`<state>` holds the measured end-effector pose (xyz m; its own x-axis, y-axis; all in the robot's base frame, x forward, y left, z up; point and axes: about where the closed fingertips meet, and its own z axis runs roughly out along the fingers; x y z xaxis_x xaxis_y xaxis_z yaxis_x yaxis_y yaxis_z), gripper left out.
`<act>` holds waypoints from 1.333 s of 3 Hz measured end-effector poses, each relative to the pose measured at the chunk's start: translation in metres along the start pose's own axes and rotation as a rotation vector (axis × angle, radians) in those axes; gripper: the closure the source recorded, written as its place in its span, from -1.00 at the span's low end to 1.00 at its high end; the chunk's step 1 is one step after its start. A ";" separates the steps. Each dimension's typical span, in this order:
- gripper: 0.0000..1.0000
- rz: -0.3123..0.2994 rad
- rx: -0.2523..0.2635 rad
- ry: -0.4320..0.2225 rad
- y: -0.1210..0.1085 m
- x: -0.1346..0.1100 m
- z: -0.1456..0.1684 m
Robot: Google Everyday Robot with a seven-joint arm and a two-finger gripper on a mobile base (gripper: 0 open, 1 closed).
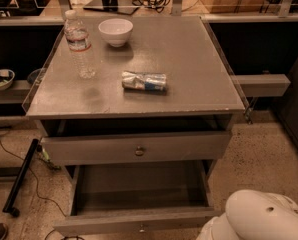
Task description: Close middle drawer
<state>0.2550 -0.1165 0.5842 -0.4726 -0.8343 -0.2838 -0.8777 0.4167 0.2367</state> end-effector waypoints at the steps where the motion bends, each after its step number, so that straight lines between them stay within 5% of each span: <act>1: 1.00 0.032 -0.057 0.024 -0.004 0.006 0.024; 4: 1.00 0.077 -0.069 0.034 -0.024 0.010 0.059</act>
Offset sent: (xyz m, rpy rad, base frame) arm -0.0002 0.0006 -0.0205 0.0005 0.0555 -0.0081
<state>0.2671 -0.1134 0.5213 -0.5347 -0.8130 -0.2304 -0.8306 0.4554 0.3204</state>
